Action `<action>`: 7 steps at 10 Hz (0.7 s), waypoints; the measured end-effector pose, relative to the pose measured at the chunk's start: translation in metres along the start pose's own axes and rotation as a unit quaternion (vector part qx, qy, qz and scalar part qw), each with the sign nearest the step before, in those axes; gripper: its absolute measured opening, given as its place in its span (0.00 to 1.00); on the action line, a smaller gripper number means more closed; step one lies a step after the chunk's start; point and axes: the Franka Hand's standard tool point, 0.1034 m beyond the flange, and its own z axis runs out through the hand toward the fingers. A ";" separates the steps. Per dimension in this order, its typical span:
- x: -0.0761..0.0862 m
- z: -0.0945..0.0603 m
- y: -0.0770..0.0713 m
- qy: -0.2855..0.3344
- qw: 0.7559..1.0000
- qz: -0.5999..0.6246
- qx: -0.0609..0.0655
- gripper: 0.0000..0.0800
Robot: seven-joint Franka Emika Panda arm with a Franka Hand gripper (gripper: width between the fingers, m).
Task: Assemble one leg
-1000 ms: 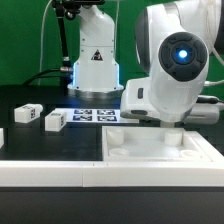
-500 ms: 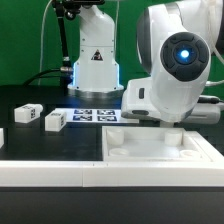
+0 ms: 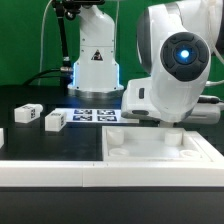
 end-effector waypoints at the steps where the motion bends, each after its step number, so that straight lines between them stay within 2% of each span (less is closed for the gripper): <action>1: -0.007 -0.012 0.002 0.003 1.000 -0.007 0.002 0.36; 4: -0.036 -0.053 -0.004 0.031 0.999 -0.010 0.003 0.36; 5: -0.040 -0.065 -0.007 0.041 0.999 -0.011 0.004 0.36; 7: -0.034 -0.064 -0.008 0.061 0.998 -0.011 0.008 0.36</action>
Offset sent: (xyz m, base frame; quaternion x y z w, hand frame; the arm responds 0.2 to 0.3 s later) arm 0.0041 -0.0048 0.0627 -0.0186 0.0261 0.0355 0.9989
